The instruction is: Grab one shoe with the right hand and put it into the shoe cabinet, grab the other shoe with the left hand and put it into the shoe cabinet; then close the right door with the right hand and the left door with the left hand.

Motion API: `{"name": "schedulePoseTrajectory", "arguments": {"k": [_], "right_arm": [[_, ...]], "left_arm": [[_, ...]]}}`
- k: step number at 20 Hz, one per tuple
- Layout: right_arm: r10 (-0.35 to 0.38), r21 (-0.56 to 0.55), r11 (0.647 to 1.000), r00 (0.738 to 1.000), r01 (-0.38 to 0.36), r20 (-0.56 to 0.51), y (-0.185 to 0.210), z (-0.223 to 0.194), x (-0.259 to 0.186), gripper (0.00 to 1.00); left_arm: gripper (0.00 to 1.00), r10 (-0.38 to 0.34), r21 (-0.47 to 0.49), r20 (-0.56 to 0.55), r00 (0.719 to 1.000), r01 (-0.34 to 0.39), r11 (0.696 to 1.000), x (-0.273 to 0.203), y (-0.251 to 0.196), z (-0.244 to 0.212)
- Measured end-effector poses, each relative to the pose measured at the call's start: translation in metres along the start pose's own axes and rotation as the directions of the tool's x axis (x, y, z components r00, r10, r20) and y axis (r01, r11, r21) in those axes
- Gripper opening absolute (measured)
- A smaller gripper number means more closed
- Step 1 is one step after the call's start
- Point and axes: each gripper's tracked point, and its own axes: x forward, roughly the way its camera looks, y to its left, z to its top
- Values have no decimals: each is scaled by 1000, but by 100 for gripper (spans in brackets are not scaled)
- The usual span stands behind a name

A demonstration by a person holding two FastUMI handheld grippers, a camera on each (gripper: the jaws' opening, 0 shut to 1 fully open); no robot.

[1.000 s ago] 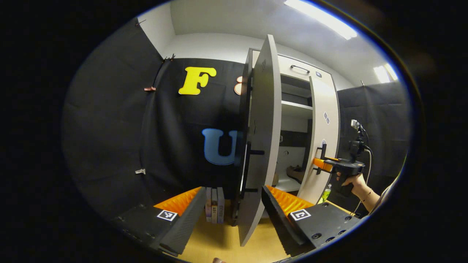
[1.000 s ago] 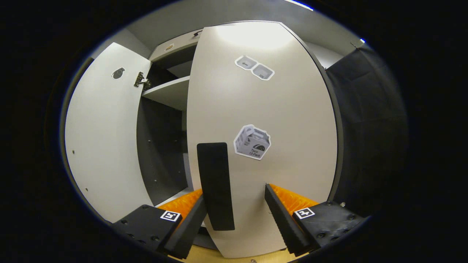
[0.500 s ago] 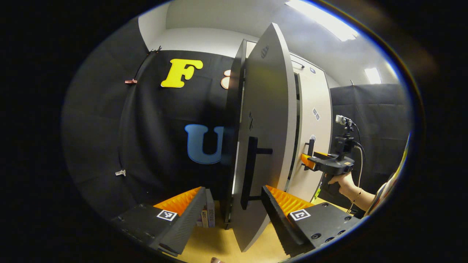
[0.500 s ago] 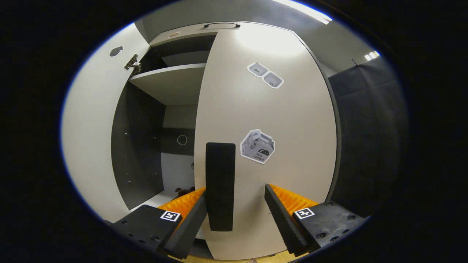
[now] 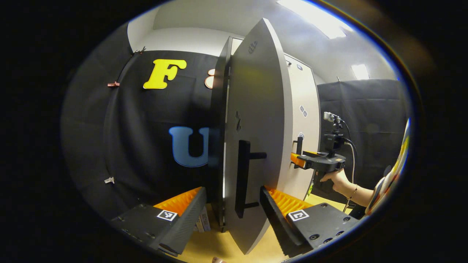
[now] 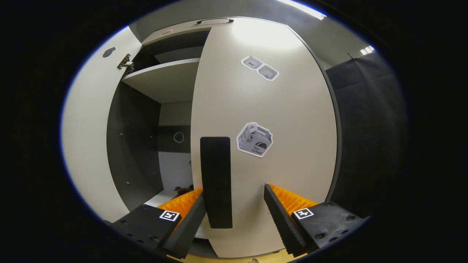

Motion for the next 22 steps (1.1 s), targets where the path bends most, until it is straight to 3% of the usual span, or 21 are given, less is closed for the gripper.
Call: {"name": "schedulePoseTrajectory", "arguments": {"k": [3,9,10,15,17,19,22], "right_arm": [[51,10,999,999,-52,14,-2,4,-27,99],[121,-24,992,991,-120,63,-28,27,-93,98],[123,-43,992,990,-120,72,-37,32,-105,98],[105,-115,989,990,-94,90,-84,48,-158,98],[87,-151,986,992,-72,93,-106,52,-174,98],[73,-176,983,992,-54,103,-123,57,-187,98],[61,-195,980,992,-38,114,-145,64,-202,97]], "left_arm": [[94,-57,-22,2,998,57,998,14,-22,-2],[94,-99,-14,17,995,100,995,50,-59,3],[97,-113,-33,22,993,113,993,56,-67,1],[94,-175,-95,40,984,178,979,110,-116,1],[94,-172,-74,29,985,174,982,135,-140,-1],[90,-120,-8,31,992,120,993,161,-152,1],[94,-48,60,49,998,45,997,189,-159,7]]}}
